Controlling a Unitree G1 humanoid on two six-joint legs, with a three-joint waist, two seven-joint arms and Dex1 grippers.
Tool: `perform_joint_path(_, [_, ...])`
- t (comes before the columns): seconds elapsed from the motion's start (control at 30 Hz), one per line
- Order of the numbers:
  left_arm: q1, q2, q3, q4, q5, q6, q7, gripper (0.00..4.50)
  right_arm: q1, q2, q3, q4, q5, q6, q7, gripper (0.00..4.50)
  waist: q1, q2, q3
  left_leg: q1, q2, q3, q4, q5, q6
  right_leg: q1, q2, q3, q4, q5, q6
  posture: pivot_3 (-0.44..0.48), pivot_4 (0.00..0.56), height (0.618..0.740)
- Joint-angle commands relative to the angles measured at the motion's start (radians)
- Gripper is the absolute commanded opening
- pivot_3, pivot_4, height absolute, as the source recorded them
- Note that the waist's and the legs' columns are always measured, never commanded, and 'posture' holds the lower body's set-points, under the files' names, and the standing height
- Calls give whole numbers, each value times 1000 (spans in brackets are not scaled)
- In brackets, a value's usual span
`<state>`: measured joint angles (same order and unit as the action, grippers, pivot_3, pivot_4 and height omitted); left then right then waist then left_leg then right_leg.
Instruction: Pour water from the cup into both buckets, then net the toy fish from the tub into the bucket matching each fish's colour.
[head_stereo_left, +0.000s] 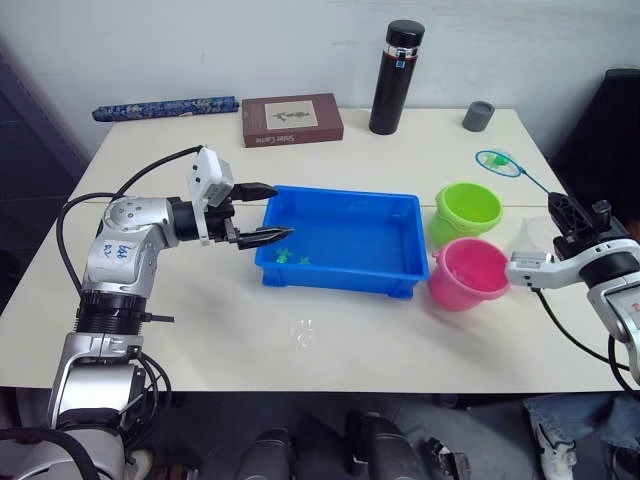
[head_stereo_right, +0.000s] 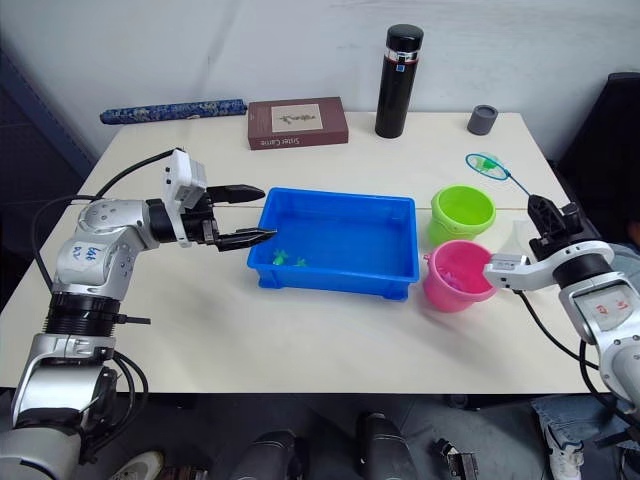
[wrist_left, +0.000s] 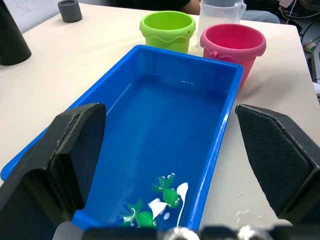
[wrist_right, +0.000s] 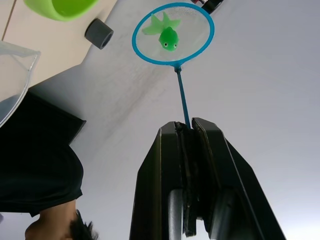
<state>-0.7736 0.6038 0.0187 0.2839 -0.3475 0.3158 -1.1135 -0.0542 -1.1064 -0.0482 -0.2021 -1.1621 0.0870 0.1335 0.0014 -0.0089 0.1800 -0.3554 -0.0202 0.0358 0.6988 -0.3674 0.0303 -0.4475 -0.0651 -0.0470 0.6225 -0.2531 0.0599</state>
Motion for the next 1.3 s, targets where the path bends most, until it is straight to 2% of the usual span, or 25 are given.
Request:
perform_joint_path(0.03, [-2, 9, 16, -31, -7, -6, 3, 4473, -3, 8, -32, -25, -5, 6, 1, 0, 0, 0, 0, 0, 0, 0, 0, 0, 0, 0, 0, 0, 0, 0, 0, 0, 150, 740])
perform_joint_path(0.7, [16, 15, 26, -47, -12, -2, 14, 4473, -43, 23, -44, -21, 38, -29, 25, 0, -1, 0, 0, 0, 0, 0, 0, 0, 0, 0, 0, 0, 1, 0, 0, 0, 150, 740])
perform_joint_path(0.8, [14, 19, 35, -47, -18, 4, 16, 4473, -80, 45, -71, -47, 192, -77, 66, 0, -2, 0, 0, 0, 0, 0, 0, 0, 0, 0, 0, 1, 1, 0, 0, 0, 150, 740])
perform_joint_path(0.87, [8, 21, 39, -44, -22, 7, 15, 4473, -127, 60, -87, -60, 372, -122, 156, 0, -2, 0, 0, 1, 0, 0, 0, 0, 0, 0, 0, 1, 1, 0, 0, 0, 150, 740])
perform_joint_path(0.97, [5, 22, 39, -42, -24, 10, 9, 4473, -228, 83, -97, -94, 686, -80, 405, 0, -7, 0, 0, 1, 1, 1, 0, 0, 0, 1, 1, 1, 0, 0, 0, 0, 150, 740])
perform_joint_path(1.1, [9, 30, 40, -39, -20, 11, 6, 4473, -286, 114, -80, -141, 889, 108, 623, 0, 1, 0, 0, 2, 2, -1, 0, 0, 0, 2, 2, 0, 0, 0, 0, 0, 150, 740])
perform_joint_path(1.17, [25, 50, 50, -42, -8, 9, 19, 4473, -384, 152, -43, -148, 999, 303, 727, 0, 0, 0, 0, 1, 2, -1, 1, 0, 0, 2, 1, 0, 0, 0, 0, 0, 150, 740])
perform_joint_path(1.3, [61, 80, 76, -63, -20, 30, 41, 4473, -517, 186, 27, -140, 1087, 535, 816, 0, -3, 0, 0, 1, 2, -1, 2, -1, 1, 1, 0, 0, 1, 0, 0, 0, 150, 740])
